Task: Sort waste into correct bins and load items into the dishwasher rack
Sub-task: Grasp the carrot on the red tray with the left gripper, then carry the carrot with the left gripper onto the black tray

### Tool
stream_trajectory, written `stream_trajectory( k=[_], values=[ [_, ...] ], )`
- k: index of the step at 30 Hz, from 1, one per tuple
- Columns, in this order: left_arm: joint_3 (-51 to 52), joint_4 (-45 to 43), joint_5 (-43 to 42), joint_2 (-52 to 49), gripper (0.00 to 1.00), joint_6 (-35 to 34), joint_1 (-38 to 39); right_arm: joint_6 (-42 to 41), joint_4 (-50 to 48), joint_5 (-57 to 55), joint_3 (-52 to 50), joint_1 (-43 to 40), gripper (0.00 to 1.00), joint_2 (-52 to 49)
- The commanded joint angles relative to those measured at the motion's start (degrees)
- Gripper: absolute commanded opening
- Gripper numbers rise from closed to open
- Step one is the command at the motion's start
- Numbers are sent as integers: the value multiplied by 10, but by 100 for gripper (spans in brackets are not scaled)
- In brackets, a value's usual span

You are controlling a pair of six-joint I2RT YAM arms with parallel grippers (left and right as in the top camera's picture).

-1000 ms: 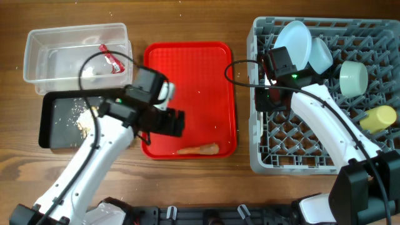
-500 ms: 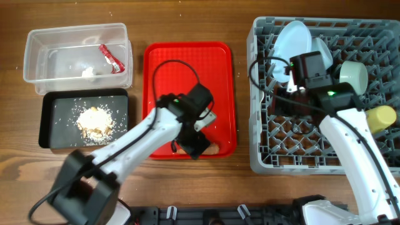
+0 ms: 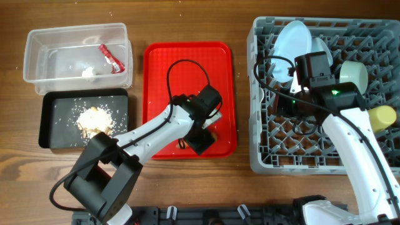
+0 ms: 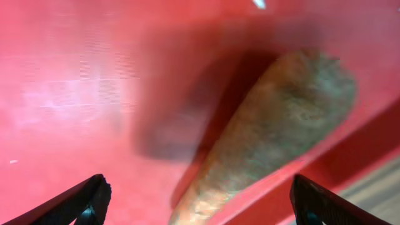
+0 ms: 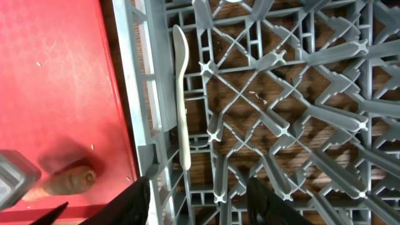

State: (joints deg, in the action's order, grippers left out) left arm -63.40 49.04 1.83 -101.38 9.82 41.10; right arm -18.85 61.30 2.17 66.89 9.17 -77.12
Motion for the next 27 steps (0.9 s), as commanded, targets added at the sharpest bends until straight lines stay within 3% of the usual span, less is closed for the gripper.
stream_trajectory(
  k=[1, 8, 12, 13, 17, 21, 23, 27],
  values=[
    [-2, -2, 22, -7, 92, -15, 2, -7, 0, 9, 1, -2, 50, 5],
    [-2, -7, 5, -27, 91, -15, 2, -7, 0, 9, 1, -2, 50, 5],
    [-2, -9, -16, -54, 86, -15, 2, -7, 0, 9, 1, -2, 50, 5],
    [-2, -9, -16, -59, 80, -15, 2, -7, 0, 9, 1, -2, 50, 5],
    [-2, -9, -16, -60, 39, -18, 2, -7, -1, 9, 1, -2, 50, 5],
    [-2, -8, -1, -60, 17, -32, 2, -7, -1, 9, 1, -2, 50, 5],
    [-5, -5, 47, -53, 4, -79, -2, -6, -1, 9, 1, -2, 50, 5],
    [-16, 0, 68, 11, 4, -154, -52, -6, -2, 7, 1, -2, 50, 5]
  ],
)
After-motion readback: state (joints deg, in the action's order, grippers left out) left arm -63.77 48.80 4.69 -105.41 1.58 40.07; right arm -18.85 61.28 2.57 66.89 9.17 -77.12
